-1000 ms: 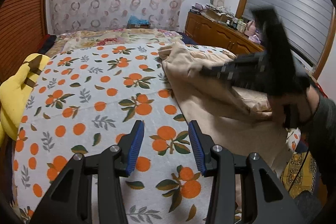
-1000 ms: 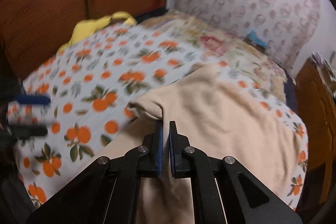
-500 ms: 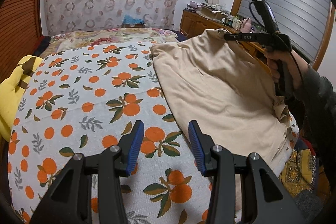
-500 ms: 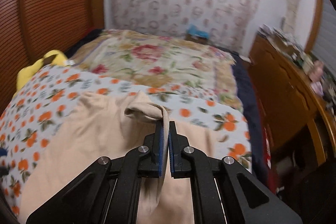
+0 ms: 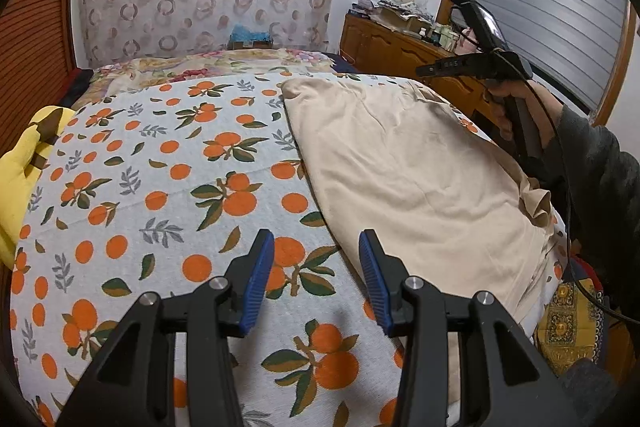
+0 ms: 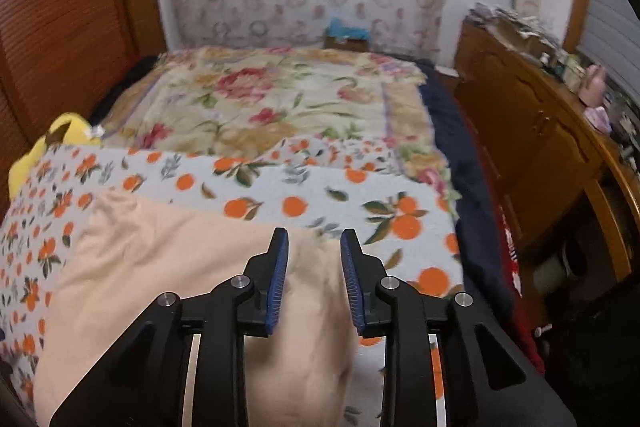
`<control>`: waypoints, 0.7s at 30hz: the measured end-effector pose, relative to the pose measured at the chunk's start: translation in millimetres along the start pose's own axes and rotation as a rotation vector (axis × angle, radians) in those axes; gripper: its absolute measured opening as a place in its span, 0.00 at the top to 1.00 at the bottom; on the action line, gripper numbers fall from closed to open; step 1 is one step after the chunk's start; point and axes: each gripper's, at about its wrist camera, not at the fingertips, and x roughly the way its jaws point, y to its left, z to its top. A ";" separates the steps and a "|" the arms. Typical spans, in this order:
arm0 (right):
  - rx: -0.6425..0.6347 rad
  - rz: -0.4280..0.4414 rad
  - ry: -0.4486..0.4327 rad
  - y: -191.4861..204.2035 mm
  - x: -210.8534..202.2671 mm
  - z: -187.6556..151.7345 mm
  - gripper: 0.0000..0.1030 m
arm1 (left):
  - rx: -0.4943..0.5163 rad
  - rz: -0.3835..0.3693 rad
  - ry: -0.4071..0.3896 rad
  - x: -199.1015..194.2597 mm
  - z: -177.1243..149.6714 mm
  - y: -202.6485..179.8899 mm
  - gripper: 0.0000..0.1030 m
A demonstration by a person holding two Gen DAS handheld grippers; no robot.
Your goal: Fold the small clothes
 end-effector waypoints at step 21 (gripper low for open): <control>-0.021 -0.147 0.012 -5.5 19.2 0.1 0.91 | 0.031 -0.013 0.039 11.1 -8.1 -10.7 0.58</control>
